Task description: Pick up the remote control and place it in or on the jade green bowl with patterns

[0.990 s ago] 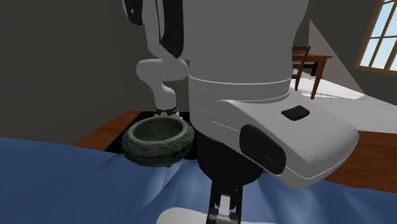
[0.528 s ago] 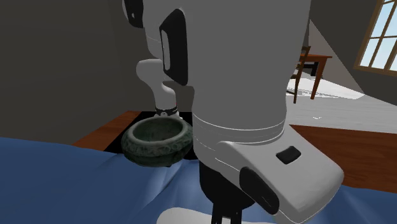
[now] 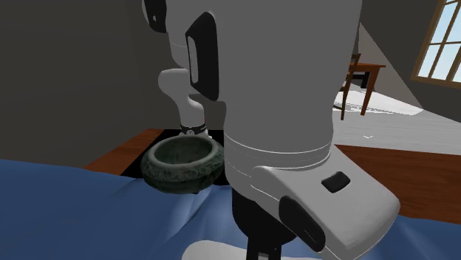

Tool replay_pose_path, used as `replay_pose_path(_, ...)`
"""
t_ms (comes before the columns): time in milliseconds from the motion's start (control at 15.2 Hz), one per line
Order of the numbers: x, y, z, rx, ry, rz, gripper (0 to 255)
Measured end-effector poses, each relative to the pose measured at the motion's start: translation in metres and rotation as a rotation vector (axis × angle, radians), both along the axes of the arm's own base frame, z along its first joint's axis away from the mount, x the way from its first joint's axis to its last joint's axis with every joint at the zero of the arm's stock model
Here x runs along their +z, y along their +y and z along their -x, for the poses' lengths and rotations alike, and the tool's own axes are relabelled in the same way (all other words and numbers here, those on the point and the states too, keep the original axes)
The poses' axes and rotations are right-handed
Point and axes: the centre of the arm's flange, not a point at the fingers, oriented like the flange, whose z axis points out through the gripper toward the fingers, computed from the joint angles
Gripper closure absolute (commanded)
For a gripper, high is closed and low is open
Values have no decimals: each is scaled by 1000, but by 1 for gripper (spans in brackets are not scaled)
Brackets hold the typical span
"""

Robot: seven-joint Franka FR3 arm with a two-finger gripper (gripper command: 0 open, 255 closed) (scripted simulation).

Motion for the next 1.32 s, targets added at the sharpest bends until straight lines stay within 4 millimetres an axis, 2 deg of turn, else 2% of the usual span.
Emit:
replay_pose_path(660,2,0,0,0,1,0,255)
replay_pose_path(1320,52,0,1,0,0,0,255)
